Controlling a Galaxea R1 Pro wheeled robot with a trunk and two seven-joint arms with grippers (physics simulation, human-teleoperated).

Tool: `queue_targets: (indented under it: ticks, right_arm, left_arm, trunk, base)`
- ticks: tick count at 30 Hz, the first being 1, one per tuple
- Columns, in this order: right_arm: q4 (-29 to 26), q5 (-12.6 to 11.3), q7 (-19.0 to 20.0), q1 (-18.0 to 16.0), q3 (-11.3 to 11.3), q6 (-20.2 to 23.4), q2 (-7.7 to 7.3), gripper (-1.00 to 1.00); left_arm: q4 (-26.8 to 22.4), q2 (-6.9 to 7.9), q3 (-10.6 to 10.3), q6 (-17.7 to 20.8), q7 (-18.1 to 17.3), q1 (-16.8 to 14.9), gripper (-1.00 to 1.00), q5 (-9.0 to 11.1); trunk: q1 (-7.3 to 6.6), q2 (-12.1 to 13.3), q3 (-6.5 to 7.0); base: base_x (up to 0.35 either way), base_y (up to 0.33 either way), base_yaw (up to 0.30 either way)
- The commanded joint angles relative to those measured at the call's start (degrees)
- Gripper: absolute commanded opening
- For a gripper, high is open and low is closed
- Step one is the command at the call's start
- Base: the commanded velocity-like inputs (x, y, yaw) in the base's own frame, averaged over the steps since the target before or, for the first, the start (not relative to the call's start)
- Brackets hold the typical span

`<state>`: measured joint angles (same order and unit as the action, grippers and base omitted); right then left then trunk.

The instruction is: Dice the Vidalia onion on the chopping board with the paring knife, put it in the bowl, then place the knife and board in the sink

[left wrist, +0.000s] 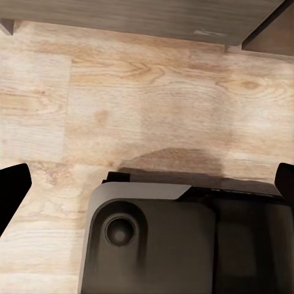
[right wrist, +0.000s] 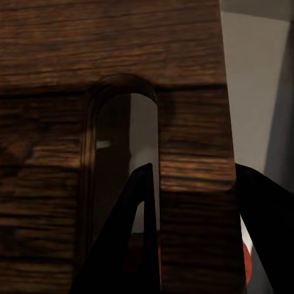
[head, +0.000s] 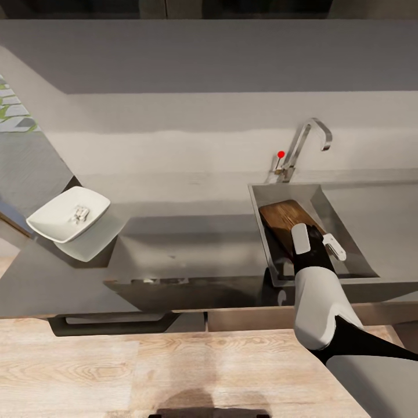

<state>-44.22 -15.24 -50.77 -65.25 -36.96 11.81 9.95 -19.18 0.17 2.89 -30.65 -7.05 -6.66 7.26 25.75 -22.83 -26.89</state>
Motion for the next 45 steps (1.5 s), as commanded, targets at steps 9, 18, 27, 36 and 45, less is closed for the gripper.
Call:
queue_targets:
  ticks: [9,18,27,36,45]
  right_arm:
    - [-0.16,0.07,0.05,0.04,-0.13,0.58,0.05,-1.00]
    - [-0.16,0.03,0.06,0.03,-0.12,0.58,0.05,-1.00]
    - [-0.17,-0.03,0.06,0.00,-0.12,0.57,0.05,1.00]
    - [-0.78,-0.06,-0.11,0.03,-0.05,0.85,0.05,1.00]
    - [-20.58,0.03,3.49,0.03,0.96,23.56,0.05,1.00]
  left_arm:
    - [0.09,-0.08,0.19,-0.08,-0.60,-0.02,1.00,0.56]
    - [0.61,-0.26,0.19,-0.09,-0.60,-0.02,1.00,0.54]
    - [0.64,-0.26,0.19,-0.11,-0.60,-0.02,1.00,0.55]
    - [0.72,-0.26,0.19,-0.08,-0.60,-0.02,1.00,0.56]
    - [1.53,-0.26,0.27,-0.02,-0.60,-0.02,1.00,0.56]
  trunk:
    - [0.03,-0.09,-0.08]
    - [0.03,-0.09,-0.08]
    - [0.03,-0.09,-0.08]
    - [0.03,-0.09,-0.08]
    - [0.03,-0.09,-0.08]
  base:
    - [0.000,0.000,0.000]
    - [0.000,0.000,0.000]
    - [0.000,0.000,0.000]
    - [0.000,0.000,0.000]
    - [0.000,0.000,0.000]
